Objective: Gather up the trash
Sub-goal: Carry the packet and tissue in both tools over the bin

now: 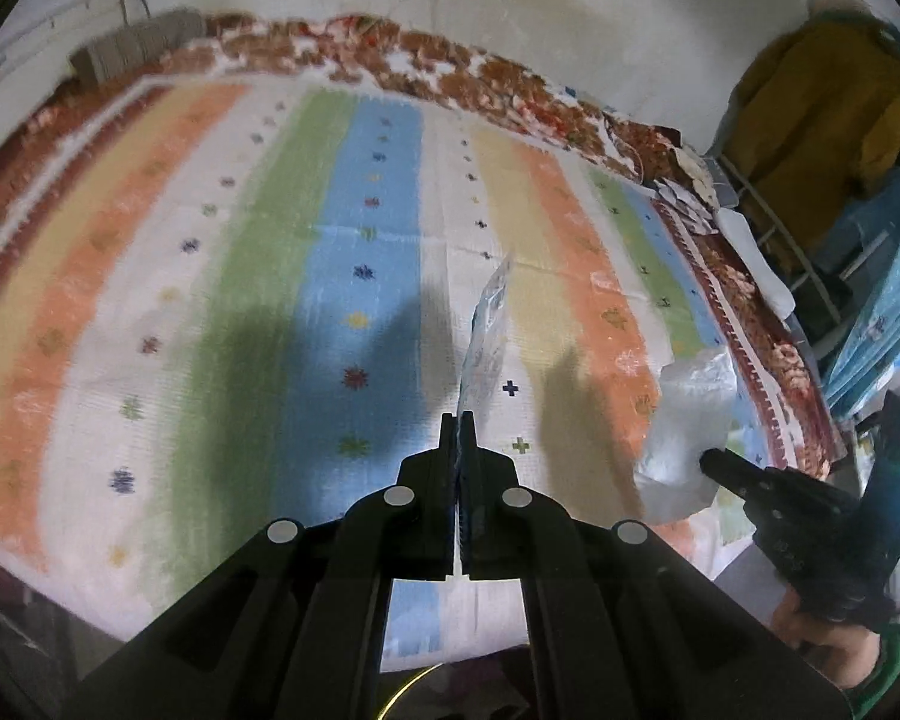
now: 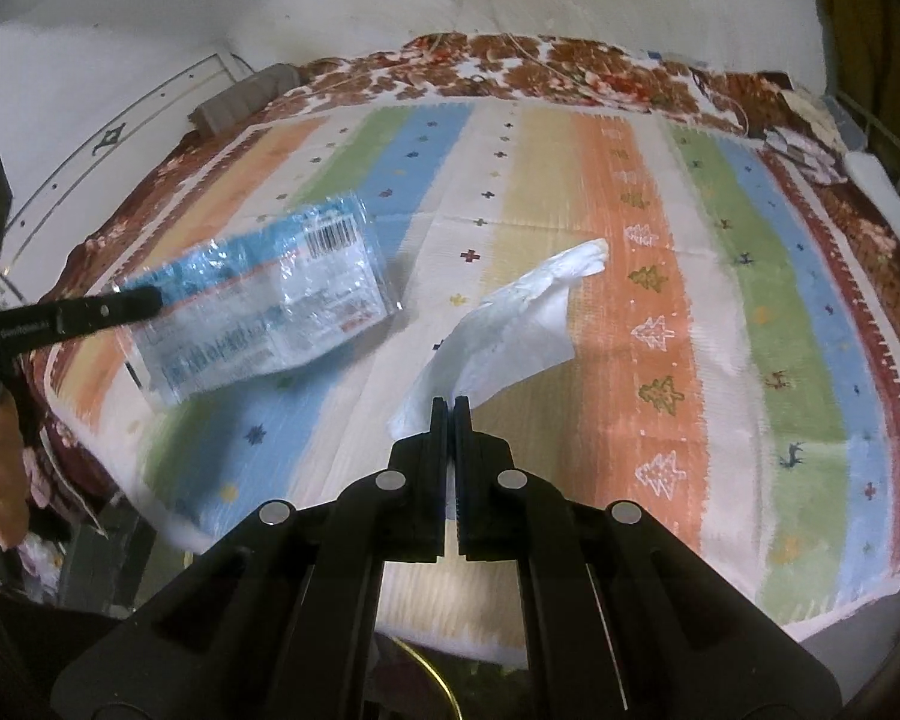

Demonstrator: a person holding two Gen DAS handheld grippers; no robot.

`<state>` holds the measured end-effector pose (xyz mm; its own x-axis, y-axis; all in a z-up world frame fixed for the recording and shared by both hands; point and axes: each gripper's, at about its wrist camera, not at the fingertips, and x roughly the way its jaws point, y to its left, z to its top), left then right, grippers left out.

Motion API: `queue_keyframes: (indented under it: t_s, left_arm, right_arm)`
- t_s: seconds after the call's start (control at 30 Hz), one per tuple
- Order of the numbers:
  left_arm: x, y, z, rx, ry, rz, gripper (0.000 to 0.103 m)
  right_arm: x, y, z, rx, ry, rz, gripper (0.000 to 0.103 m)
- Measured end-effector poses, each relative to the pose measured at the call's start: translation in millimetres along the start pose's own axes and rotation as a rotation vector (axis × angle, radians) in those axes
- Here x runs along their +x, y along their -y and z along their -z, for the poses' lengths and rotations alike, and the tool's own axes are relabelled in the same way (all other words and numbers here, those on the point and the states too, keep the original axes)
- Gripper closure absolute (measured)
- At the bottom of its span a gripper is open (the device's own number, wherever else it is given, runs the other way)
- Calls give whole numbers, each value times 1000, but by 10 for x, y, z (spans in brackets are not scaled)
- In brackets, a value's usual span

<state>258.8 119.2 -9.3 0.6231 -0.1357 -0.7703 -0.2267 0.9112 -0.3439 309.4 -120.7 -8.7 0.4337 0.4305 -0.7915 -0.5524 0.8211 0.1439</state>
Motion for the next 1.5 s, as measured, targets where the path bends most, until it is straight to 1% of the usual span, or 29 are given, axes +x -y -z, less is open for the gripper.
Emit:
queue_keyframes:
  t_s: [0.03, 0.27, 0.37, 0.43, 0.5, 0.67, 0.77, 0.93, 1.07, 1.3, 1.43, 1.5]
  left_arm:
    - [-83, 32, 38, 6, 5, 20, 103]
    - [-555, 142, 376, 19, 30, 47, 103]
    - [-720, 138, 557, 8, 33, 66, 103]
    - [-797, 155, 679, 12, 35, 59, 103]
    - [-828, 171, 769, 14, 33, 45, 103]
    - [-912, 215, 1008, 5, 24, 58, 103]
    - [-942, 250, 1165, 15, 11, 62, 103]
    - [-995, 263, 1437, 22, -21, 81, 103]
    - [-1020, 268, 1644, 36, -45, 78, 103]
    - [-1049, 310, 1843, 47, -79, 89, 103]
    - [-999, 330, 1979, 56, -127, 72, 103]
    - [-956, 346, 2030, 67, -159, 51, 103]
  right_arm:
    - [-67, -27, 34, -10, 8, 0, 102]
    - [-430, -217, 256, -64, 44, 0, 102]
    - [-562, -259, 361, -64, 56, -28, 102]
    - [-649, -300, 470, -74, 58, -40, 102]
    - [-724, -333, 553, -80, 63, -33, 102]
    - [-830, -425, 725, -113, 66, -17, 102]
    - [-889, -465, 844, -119, 56, -37, 102]
    - [-985, -546, 1059, -140, 47, -48, 102]
    - [-1001, -613, 1238, -155, 17, -59, 102]
    - [-981, -676, 1452, -164, -29, -67, 102]
    - [-934, -698, 1579, -160, -80, -68, 102]
    - [-906, -710, 1638, -159, -106, -57, 102]
